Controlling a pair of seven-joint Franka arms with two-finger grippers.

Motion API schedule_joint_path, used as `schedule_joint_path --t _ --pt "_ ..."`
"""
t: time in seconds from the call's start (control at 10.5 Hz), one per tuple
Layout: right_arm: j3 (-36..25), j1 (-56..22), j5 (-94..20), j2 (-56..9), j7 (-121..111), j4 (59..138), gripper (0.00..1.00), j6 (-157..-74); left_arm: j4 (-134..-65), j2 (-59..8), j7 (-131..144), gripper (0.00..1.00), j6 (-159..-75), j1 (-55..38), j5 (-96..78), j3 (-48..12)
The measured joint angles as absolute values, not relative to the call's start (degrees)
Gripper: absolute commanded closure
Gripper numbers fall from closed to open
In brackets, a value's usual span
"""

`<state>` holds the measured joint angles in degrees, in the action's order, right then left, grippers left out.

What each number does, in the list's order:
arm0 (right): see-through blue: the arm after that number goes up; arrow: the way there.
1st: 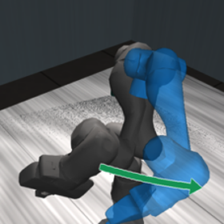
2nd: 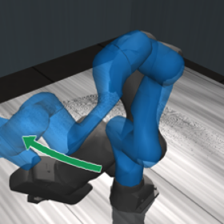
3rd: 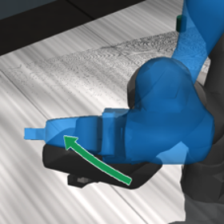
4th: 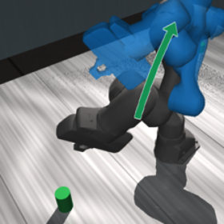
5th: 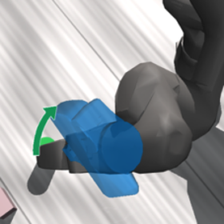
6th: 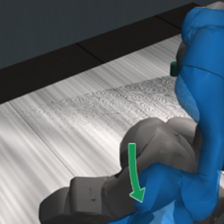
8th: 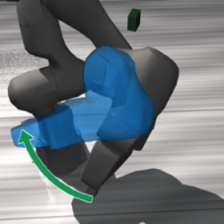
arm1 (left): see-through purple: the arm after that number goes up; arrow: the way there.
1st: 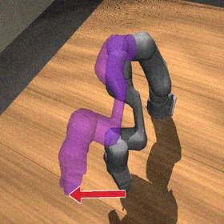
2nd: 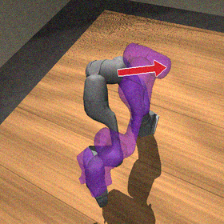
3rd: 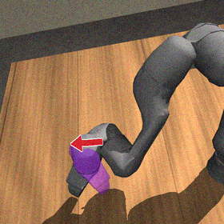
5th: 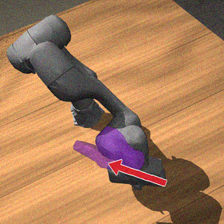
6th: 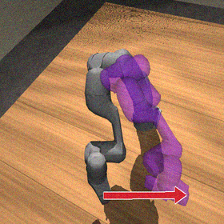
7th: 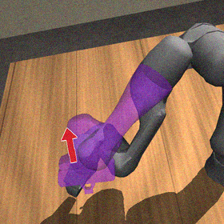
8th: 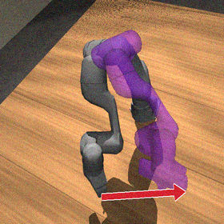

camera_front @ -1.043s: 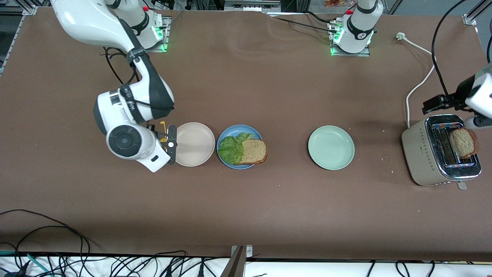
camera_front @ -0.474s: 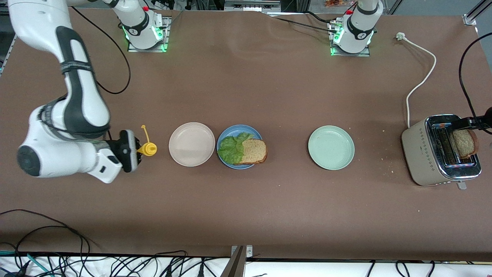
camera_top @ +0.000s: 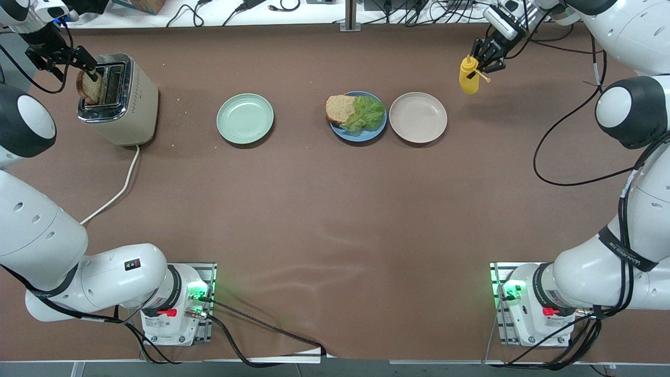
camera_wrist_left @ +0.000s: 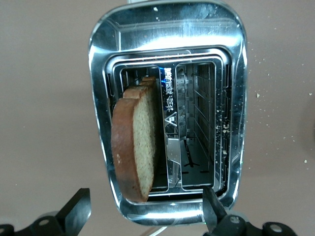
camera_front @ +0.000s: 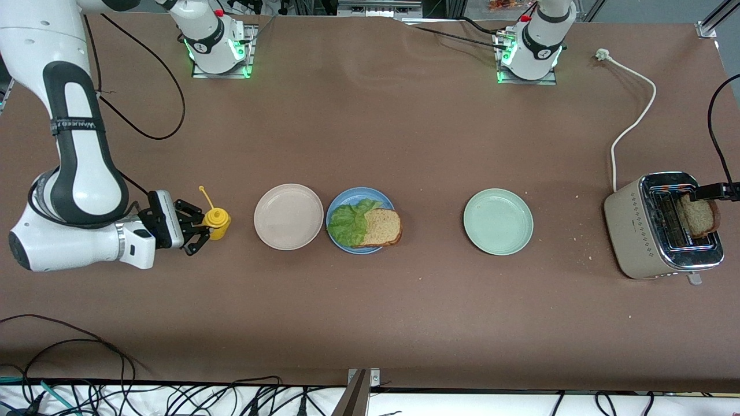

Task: Make sandwich in blue plate with both arms
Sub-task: 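Return the mustard to its spot while the left gripper grasps the toast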

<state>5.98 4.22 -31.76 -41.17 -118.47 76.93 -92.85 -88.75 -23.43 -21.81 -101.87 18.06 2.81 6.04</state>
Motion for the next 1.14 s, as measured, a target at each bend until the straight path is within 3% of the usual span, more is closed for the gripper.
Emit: schedule_joint_path --t 0.09,0.28,0.66,0.76,0.85,0.95,1.14 --pt "6.0 5.4 -34.4 -41.7 -123.4 79.5 0.88 -92.9 -88.6 -24.0 -21.8 0.12 -102.0 18.1 2.9 6.0" --pt "5.9 8.4 -39.3 -43.4 -133.4 84.5 0.88 -92.9 -88.4 -24.7 -21.8 0.46 -102.0 18.1 3.0 6.0" --pt "6.0 12.1 -43.1 -47.7 -141.7 87.7 0.84 -90.7 -88.2 -25.2 -21.8 0.78 -102.0 18.6 3.1 6.0" --pt "6.0 12.4 -44.0 -48.0 -142.3 87.7 0.57 -90.1 -88.2 -25.4 -21.9 0.85 -102.0 18.8 3.1 6.0" --pt "6.0 12.5 -44.3 -48.2 -142.4 87.7 0.08 -89.8 -88.2 -25.4 -21.9 0.92 -102.0 19.0 3.1 6.0" --pt "6.0 12.6 -44.4 -48.2 -142.4 87.7 0.0 -89.8 -88.2 -25.4 -21.9 1.0 -102.0 19.0 3.1 6.0" --pt "6.0 13.0 -44.5 -48.2 -142.4 87.7 0.0 -89.4 -88.1 -25.4 -21.9 1.0 -102.0 19.0 3.1 6.0"
